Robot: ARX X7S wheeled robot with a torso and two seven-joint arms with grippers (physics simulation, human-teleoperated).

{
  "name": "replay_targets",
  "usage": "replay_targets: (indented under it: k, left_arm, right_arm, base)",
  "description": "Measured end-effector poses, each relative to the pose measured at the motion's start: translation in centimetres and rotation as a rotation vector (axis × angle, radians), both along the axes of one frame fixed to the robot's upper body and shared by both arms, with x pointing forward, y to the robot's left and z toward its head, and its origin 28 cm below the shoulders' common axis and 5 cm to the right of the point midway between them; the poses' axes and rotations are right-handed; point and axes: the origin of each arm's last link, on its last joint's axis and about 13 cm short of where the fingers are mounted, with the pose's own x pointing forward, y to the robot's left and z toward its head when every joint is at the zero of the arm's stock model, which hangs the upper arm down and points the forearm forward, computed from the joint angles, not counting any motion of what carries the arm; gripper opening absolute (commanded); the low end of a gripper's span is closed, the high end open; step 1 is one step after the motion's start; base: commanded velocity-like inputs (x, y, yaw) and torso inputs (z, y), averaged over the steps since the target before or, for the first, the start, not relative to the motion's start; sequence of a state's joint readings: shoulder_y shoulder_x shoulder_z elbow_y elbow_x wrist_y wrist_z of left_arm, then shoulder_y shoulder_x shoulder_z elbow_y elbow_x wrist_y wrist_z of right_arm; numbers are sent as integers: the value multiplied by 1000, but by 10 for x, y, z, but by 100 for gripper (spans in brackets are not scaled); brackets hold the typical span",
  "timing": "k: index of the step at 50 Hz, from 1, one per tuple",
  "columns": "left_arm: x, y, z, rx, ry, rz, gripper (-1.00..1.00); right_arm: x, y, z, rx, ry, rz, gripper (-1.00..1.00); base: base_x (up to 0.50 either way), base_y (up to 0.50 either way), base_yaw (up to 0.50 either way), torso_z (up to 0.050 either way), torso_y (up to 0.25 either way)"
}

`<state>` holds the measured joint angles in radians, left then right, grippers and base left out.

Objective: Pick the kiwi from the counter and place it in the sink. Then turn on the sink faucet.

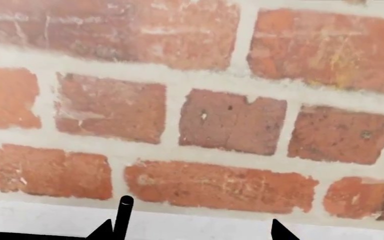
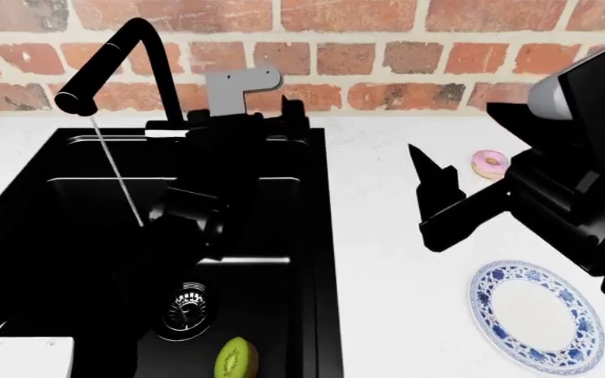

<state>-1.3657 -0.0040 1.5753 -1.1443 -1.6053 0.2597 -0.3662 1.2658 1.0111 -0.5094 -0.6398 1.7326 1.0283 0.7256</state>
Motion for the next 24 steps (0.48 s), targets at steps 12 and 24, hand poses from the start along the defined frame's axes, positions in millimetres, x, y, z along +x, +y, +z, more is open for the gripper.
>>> replay_targets:
  k: [12,24]
  left_arm:
    - [-3,-5,-6,9,6,-28,100]
    - [-5,-8,-8,11,10,-44,100]
  right_arm:
    - [0,-2,-2,3,2,-4,100]
    - [0,-2,-2,3,4,-4,100]
  base:
    - [0,0,0,0,0]
    - [0,0,0,0,0]
